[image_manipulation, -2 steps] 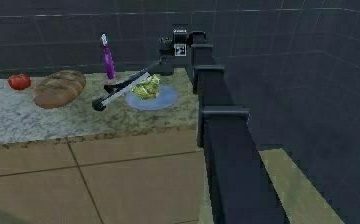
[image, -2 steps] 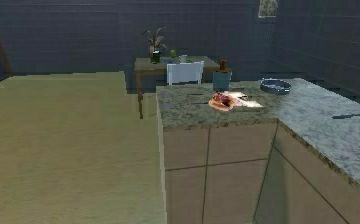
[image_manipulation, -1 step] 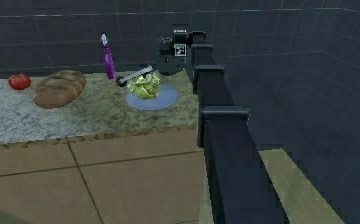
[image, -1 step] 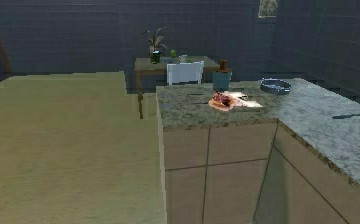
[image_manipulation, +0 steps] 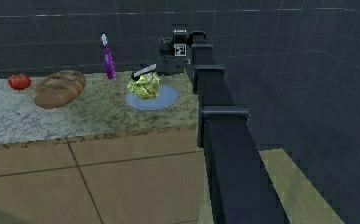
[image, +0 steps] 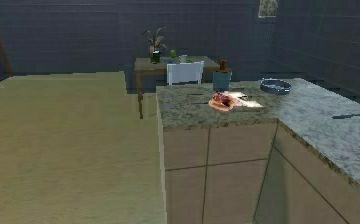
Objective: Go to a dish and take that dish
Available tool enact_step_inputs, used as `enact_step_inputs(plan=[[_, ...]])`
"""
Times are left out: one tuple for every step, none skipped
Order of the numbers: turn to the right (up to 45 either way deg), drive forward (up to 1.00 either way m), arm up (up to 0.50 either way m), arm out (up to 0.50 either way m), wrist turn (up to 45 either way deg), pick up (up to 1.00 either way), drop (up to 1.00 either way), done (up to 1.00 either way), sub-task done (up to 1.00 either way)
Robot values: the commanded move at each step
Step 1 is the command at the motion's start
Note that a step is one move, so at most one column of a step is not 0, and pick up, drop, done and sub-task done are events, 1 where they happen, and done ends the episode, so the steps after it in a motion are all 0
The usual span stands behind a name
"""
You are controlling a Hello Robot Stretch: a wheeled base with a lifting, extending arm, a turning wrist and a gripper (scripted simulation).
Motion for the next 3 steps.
enact_step_inputs(plan=[[0.0,0.00,-0.14,0.00,0.0,0.00,0.00,0.00,0.00],[0.0,0.00,0.00,0.00,0.0,1.00,0.00,0.00,0.00],[0.0,0.00,0.10,0.00,0.0,0.00,0.00,0.00,0.00]])
